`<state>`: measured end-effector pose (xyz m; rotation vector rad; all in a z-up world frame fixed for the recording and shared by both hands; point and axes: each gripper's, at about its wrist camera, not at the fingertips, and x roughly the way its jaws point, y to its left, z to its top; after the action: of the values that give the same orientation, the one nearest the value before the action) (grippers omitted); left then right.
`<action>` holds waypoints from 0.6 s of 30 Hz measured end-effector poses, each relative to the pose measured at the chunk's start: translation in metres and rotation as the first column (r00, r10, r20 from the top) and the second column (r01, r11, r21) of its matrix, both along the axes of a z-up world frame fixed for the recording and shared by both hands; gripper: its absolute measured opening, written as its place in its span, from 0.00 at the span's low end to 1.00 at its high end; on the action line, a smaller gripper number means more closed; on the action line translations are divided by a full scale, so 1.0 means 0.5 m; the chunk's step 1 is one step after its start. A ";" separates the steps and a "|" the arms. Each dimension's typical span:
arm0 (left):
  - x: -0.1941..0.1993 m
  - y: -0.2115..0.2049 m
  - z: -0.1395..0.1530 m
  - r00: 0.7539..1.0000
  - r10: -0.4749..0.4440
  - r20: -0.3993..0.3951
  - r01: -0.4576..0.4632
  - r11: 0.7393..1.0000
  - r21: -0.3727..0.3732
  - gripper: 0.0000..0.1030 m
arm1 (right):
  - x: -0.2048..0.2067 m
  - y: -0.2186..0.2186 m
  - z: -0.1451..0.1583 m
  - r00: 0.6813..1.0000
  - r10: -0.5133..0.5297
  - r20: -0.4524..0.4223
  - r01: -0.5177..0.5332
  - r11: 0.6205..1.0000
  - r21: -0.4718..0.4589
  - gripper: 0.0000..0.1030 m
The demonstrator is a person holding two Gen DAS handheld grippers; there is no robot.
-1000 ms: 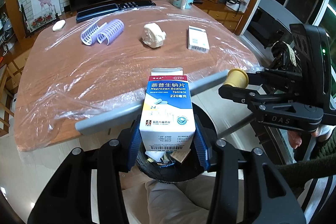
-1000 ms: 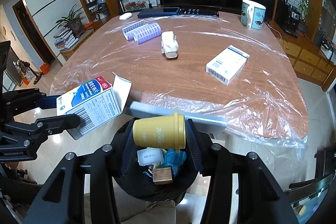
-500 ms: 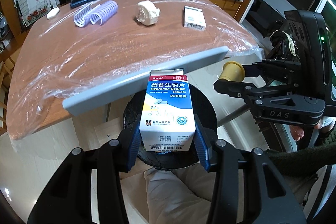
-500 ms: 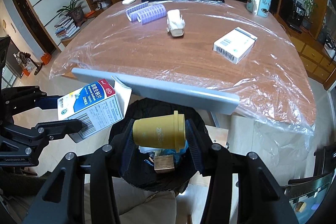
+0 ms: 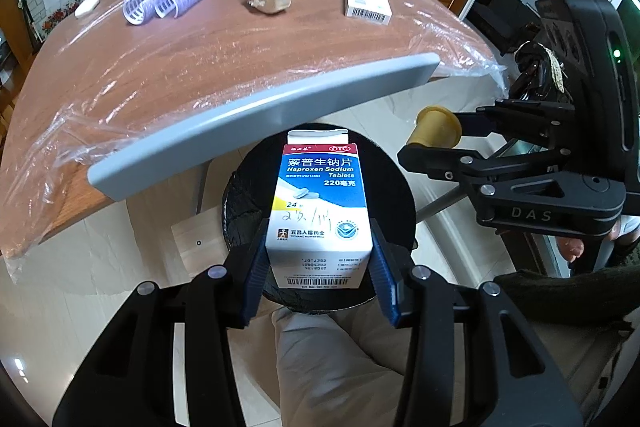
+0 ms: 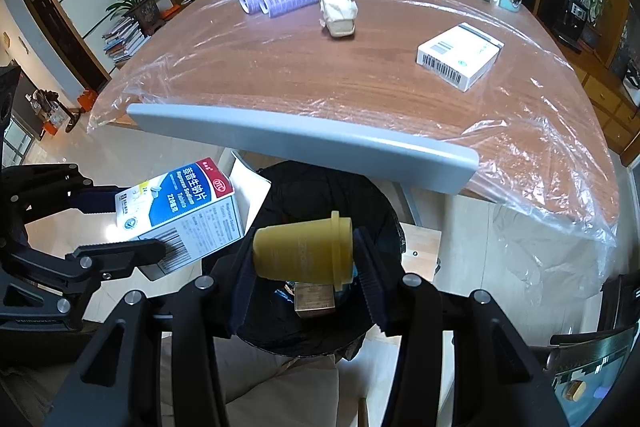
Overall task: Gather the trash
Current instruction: 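Carry the carton and yellow cup past the table edge over the black bin, then open the left gripper over the bin while the right releases the yellow cup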
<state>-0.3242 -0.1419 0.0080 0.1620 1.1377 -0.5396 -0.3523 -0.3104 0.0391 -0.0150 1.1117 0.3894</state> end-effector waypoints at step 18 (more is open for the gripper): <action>0.030 0.001 -0.070 0.998 0.024 -0.063 -0.021 0.998 0.052 0.46 | 0.024 0.015 -0.058 0.998 0.013 -0.057 -0.013 1.000 -0.015 0.46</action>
<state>-0.3094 -0.1414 -0.0269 0.1767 1.2150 -0.4989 -0.3402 -0.3027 0.0102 -0.0248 1.1707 0.3950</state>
